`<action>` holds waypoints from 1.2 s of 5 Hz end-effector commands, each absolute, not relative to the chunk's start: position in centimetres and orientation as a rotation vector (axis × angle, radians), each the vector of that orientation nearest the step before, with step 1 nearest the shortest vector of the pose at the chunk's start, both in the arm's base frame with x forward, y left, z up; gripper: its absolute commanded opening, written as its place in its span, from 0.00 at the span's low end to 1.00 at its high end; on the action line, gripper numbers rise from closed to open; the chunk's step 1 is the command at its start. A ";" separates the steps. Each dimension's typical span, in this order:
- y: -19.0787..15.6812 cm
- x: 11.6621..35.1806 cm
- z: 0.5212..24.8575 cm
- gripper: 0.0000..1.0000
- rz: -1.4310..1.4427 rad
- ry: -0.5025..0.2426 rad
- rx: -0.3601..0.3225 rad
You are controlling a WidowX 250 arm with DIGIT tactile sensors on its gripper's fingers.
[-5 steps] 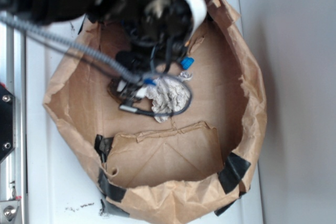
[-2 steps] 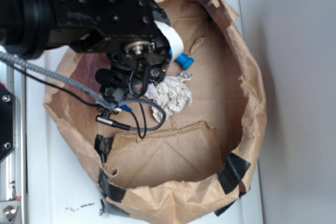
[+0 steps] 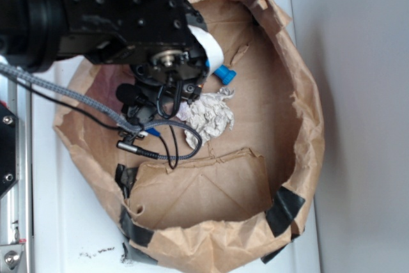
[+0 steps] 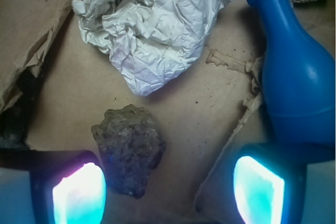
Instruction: Grab the rock.
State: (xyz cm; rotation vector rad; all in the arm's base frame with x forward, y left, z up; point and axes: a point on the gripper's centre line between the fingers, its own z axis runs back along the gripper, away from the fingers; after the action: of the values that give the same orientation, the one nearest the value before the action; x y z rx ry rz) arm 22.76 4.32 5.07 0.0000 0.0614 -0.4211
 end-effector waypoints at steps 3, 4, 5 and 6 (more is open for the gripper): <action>1.1 22.6 1.5 1.00 -0.440 0.098 0.015; 1.4 23.1 0.6 0.00 -0.399 0.080 0.050; 1.7 23.4 1.3 0.00 -0.413 0.054 0.038; 2.1 23.5 2.1 0.00 -0.412 0.014 0.045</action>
State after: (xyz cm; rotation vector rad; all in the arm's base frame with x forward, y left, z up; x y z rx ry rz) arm 22.90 1.94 1.28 0.0329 0.0686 -0.4329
